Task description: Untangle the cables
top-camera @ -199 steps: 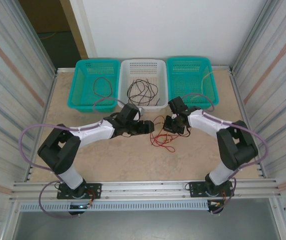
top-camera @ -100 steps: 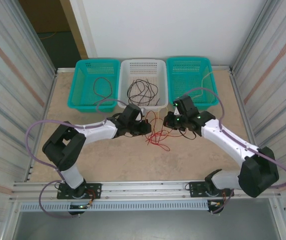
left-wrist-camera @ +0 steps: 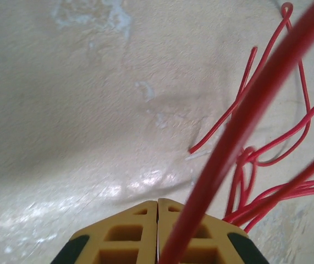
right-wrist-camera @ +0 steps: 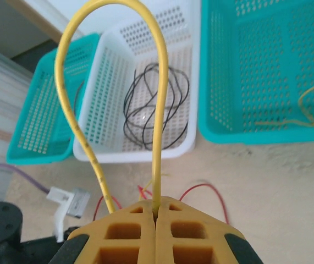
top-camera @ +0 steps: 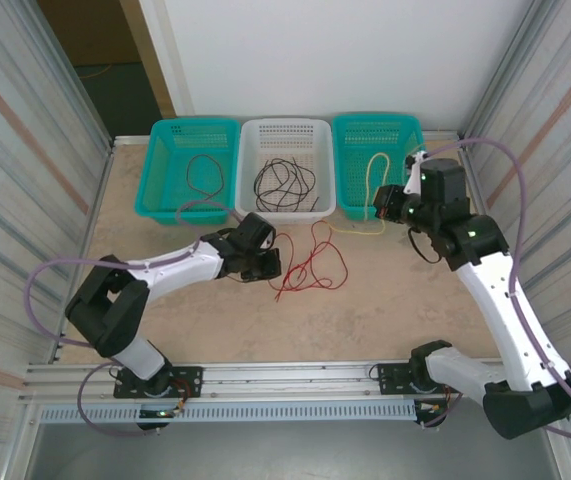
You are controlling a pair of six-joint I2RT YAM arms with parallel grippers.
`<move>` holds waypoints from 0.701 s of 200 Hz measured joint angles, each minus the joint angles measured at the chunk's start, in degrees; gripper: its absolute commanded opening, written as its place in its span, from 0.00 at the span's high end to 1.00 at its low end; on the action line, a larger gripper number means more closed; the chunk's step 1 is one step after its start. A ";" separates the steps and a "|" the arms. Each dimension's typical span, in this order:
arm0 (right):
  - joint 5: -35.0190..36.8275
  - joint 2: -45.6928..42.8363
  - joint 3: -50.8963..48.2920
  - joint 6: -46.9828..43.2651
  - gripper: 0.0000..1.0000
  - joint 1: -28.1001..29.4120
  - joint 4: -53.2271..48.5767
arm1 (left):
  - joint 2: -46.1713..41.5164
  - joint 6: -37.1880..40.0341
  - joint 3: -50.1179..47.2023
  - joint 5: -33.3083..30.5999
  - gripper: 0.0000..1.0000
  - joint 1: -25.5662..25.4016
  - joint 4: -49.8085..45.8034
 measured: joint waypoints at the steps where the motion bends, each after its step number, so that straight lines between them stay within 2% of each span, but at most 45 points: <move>1: 0.17 -0.04 0.24 -0.22 1.00 -0.07 -0.20 | -0.04 0.00 -0.02 -0.04 1.00 0.00 -0.09; 18: 0.61 -0.31 2.64 -1.68 1.00 -0.52 -1.84 | -1.03 0.42 -0.35 -0.26 1.00 0.00 -1.11; 31: 0.55 -0.31 4.11 -2.25 1.00 -0.59 -2.69 | -1.27 0.48 -0.52 -0.17 0.75 -0.07 -1.29; 42: 0.20 -0.31 4.92 -2.43 1.00 -0.59 -3.15 | -1.66 0.79 -1.01 -0.07 0.65 -0.46 -1.25; 66: -0.33 -0.24 6.03 -2.49 1.00 -0.57 -3.50 | -4.70 1.68 -2.23 -0.13 0.62 -2.29 -1.84; 110: -3.17 0.13 6.95 -3.37 1.00 -0.31 -3.52 | -15.13 4.79 -1.95 -0.79 0.33 -2.58 -3.54; 124: -5.14 1.07 6.95 -3.32 1.00 0.52 -3.43 | -18.60 6.99 0.17 -1.73 0.27 -2.14 -5.70; 140: -7.39 2.49 6.95 -3.26 1.00 2.12 -2.73 | -22.69 10.12 4.04 -2.99 0.25 -0.87 -6.58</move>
